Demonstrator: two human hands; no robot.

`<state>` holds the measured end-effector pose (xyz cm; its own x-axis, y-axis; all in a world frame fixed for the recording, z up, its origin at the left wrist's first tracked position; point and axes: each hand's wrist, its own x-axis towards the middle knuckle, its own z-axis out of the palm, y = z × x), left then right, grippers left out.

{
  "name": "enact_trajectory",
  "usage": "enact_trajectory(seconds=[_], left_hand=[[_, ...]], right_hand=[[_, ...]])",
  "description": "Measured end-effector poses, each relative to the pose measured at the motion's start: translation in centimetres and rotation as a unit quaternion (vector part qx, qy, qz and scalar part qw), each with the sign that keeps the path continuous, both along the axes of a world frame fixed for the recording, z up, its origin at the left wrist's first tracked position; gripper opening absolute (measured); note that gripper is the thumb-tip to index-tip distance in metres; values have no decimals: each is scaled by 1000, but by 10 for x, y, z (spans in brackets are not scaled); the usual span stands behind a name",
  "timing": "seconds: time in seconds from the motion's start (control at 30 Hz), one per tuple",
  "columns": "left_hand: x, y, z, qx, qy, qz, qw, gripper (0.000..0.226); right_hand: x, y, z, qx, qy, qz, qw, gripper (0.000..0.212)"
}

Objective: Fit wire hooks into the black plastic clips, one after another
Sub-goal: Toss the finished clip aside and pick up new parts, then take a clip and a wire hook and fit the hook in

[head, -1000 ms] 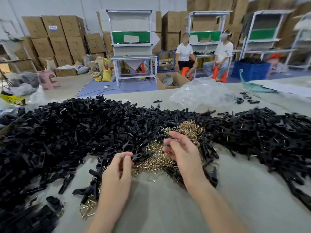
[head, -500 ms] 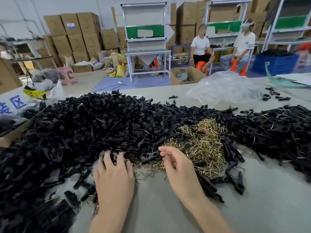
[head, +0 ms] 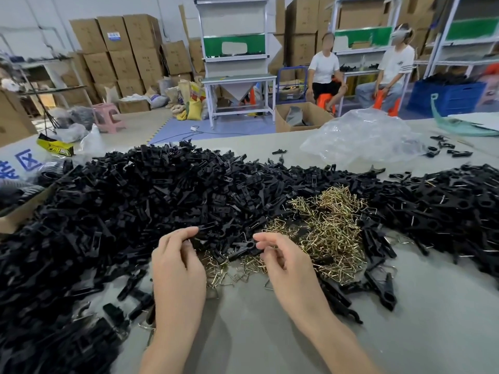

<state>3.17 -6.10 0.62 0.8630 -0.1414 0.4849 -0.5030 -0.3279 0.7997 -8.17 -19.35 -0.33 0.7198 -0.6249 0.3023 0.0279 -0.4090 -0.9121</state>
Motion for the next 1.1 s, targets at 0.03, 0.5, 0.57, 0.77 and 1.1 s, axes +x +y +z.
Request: enact_trajectory(seconds=[0.03, 0.5, 0.57, 0.77, 1.1], left_hand=[[1, 0, 1, -16, 15, 3, 1000, 30], [-21, -9, 13, -216, 187, -232, 930, 26], [-25, -11, 13, -210, 212, -281, 912, 20], [-35, -13, 18, -159, 189, -309, 918, 32], [-27, -15, 15, -218, 191, -189, 938, 19]], right_hand=[[0, 0, 0, 3, -2, 1, 1000, 39], [5, 7, 12, 211, -31, 115, 970, 27], [7, 7, 11, 228, -32, 127, 965, 25], [8, 2, 8, 294, -42, 131, 946, 16], [8, 0, 10, 342, -88, 103, 930, 21]])
